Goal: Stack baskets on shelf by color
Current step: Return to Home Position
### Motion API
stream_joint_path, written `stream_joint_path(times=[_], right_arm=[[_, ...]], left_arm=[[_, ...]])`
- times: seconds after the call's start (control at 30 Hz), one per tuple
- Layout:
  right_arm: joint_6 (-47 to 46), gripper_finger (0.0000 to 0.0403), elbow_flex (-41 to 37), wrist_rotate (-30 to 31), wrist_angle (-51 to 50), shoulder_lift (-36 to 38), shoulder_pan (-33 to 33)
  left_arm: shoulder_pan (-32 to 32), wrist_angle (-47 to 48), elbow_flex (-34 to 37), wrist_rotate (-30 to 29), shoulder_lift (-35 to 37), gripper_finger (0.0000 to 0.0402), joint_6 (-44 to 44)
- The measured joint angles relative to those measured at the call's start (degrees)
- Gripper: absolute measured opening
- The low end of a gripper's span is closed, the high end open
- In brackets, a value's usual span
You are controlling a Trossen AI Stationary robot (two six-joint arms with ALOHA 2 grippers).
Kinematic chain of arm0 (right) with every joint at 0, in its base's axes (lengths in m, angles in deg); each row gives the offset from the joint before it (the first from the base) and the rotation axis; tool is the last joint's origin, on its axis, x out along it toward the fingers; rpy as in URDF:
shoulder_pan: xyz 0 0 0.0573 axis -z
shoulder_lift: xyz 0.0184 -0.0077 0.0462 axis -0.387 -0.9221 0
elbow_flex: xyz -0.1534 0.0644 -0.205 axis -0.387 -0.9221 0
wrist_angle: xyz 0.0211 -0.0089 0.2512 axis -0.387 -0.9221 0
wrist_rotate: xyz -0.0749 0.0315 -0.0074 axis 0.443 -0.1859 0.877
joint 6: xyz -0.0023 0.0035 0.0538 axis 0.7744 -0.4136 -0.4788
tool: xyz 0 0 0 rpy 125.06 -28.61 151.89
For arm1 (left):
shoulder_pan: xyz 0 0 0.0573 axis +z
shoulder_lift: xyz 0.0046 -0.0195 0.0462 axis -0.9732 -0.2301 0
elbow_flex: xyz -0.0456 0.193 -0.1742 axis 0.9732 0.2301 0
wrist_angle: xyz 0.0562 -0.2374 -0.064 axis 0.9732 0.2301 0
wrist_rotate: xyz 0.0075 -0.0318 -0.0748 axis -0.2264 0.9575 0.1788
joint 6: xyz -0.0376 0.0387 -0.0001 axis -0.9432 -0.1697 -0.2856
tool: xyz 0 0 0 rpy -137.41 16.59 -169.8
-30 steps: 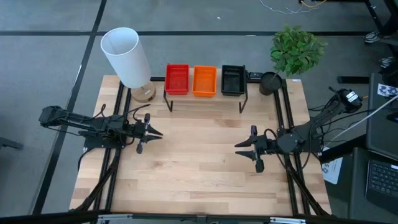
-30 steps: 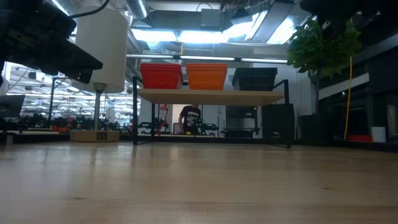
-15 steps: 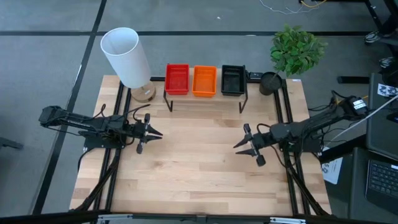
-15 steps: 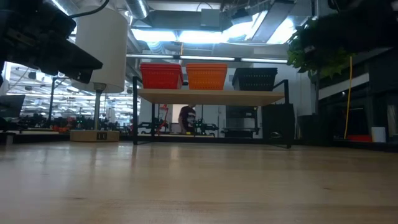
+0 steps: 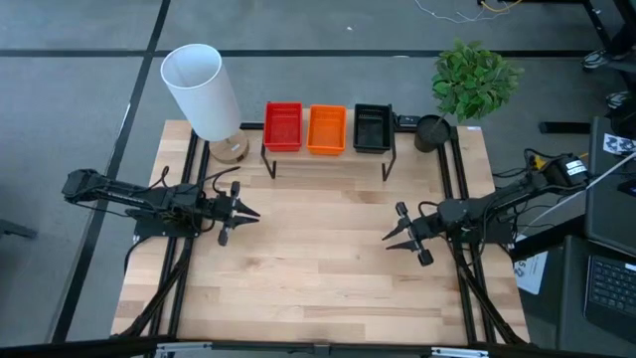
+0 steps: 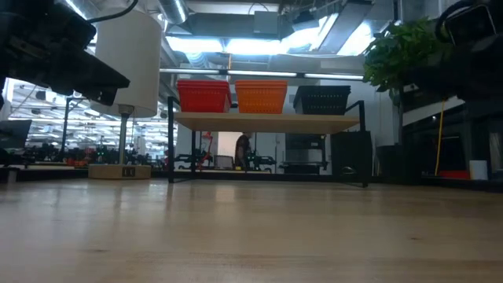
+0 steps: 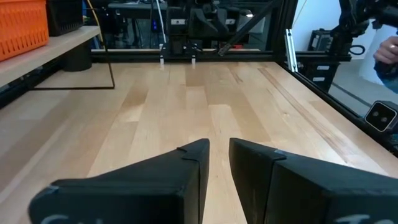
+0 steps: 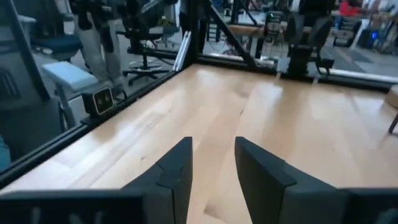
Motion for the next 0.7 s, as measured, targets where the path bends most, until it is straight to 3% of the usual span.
stream_joint_path(times=[0.23,0.53,0.7], right_arm=[[6.0,0.0121,0.0,-0.2,-6.7,6.6,0.0],[4.4,0.0121,0.0,-0.4,-8.8,20.3,2.3],[4.2,0.0121,0.0,-4.6,-13.9,28.7,4.1]], left_arm=[[0.0,0.0,0.0,0.1,0.0,0.0056,0.0],[0.0,0.0,0.0,0.2,0.0,0.0057,0.0],[0.0,0.0,0.0,0.2,0.0,0.0057,0.0]])
